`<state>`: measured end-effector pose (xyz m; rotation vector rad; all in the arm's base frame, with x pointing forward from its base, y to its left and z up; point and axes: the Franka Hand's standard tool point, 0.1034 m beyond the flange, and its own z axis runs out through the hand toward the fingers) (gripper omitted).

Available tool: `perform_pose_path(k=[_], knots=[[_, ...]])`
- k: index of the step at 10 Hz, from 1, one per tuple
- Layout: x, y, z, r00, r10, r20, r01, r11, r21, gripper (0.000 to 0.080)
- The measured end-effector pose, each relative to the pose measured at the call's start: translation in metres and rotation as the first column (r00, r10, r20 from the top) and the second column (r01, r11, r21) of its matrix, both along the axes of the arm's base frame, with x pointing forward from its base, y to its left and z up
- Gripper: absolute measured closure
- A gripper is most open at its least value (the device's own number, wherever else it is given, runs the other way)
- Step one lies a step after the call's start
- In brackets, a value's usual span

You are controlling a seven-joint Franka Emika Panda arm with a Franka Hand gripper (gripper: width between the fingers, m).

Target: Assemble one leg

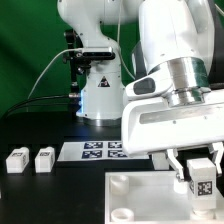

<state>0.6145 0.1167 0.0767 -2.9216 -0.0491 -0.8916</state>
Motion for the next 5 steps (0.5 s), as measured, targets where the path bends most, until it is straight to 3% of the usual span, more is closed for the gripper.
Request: perform_pose_path(k=[1, 2, 3, 4, 5], knots=[[0.0, -0.0005, -0.0002, 1.0, -0.001, 0.0, 0.001, 1.0, 0.0, 0.0508], [-0.0002, -0.0004, -0.0005, 1.0, 0.0, -0.001, 0.0, 1.0, 0.0, 0.0416], [-0.0002, -0.0004, -0.0005, 1.0, 0.0, -0.001, 0.0, 1.0, 0.0, 0.0241], [-0.0002, -0.0005, -0.0006, 1.0, 0.0, -0.001, 0.0, 1.0, 0.0, 0.0176], [-0.0002, -0.0005, -0.0007, 1.0, 0.0, -0.001, 0.0, 1.0, 0.0, 0.0176]])
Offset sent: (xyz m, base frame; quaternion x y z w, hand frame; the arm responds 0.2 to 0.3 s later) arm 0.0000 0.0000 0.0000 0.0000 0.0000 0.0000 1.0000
